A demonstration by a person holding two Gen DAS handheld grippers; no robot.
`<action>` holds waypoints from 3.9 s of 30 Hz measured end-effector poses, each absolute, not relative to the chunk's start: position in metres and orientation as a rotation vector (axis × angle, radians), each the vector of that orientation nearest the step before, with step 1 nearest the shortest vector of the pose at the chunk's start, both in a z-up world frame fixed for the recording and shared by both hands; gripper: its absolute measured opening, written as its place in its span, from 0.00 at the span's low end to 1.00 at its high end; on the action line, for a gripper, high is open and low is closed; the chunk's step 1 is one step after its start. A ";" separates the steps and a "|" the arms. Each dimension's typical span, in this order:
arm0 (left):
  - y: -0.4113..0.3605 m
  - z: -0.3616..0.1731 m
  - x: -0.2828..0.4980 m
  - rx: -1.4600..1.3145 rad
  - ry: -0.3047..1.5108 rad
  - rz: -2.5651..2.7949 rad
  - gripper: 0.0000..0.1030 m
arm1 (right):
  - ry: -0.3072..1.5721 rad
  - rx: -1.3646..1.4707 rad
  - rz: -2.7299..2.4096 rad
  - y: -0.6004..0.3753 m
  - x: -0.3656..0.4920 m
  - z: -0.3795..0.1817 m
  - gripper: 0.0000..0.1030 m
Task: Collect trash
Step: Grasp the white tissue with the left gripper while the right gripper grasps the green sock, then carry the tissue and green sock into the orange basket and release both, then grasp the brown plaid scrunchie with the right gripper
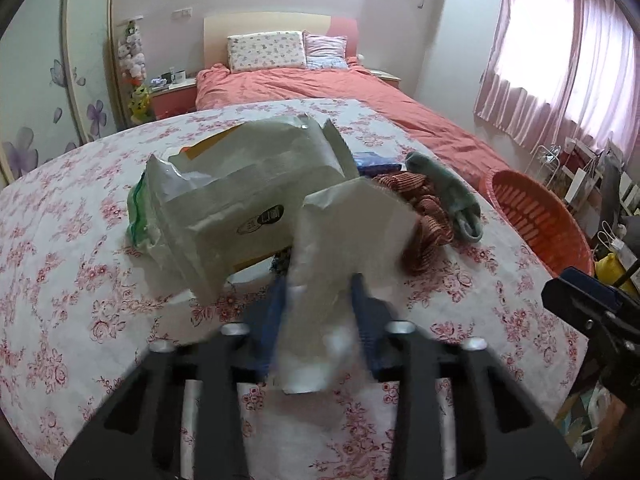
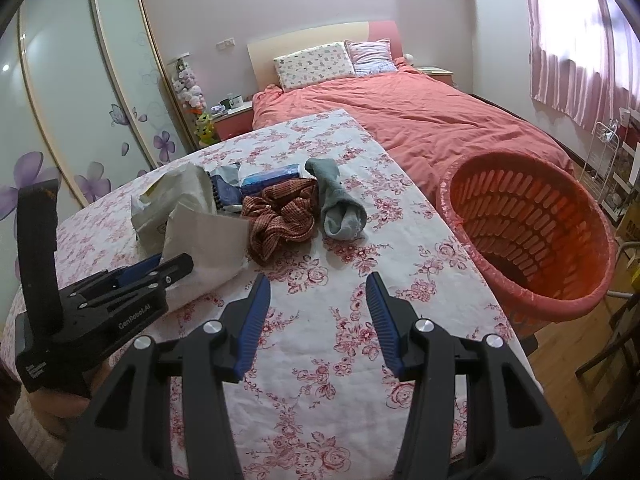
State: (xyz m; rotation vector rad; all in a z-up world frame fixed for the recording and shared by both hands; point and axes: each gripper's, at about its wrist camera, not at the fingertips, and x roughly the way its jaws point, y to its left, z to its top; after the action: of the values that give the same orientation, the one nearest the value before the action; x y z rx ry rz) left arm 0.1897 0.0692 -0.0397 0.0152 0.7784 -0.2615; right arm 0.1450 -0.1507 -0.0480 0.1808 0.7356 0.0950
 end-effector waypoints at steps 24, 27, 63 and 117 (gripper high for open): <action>0.082 0.011 0.175 -0.054 0.635 -0.277 0.11 | 0.683 0.185 0.112 -0.148 0.172 -0.030 0.47; 0.084 0.022 0.178 -0.060 0.611 -0.270 0.11 | 0.688 0.202 0.111 -0.150 0.187 -0.029 0.44; 0.012 0.040 0.210 -0.027 0.572 -0.379 0.11 | 0.516 0.302 0.032 -0.246 0.190 0.016 0.06; -0.112 0.000 0.222 0.107 0.685 -0.468 0.71 | 0.488 0.329 -0.190 -0.373 0.166 -0.020 0.46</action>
State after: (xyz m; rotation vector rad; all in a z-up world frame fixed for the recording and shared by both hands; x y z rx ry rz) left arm 0.2225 -0.1116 -0.0003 0.1074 0.6853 -0.4683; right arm 0.1658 -0.3730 -0.0202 0.3287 0.4884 -0.1897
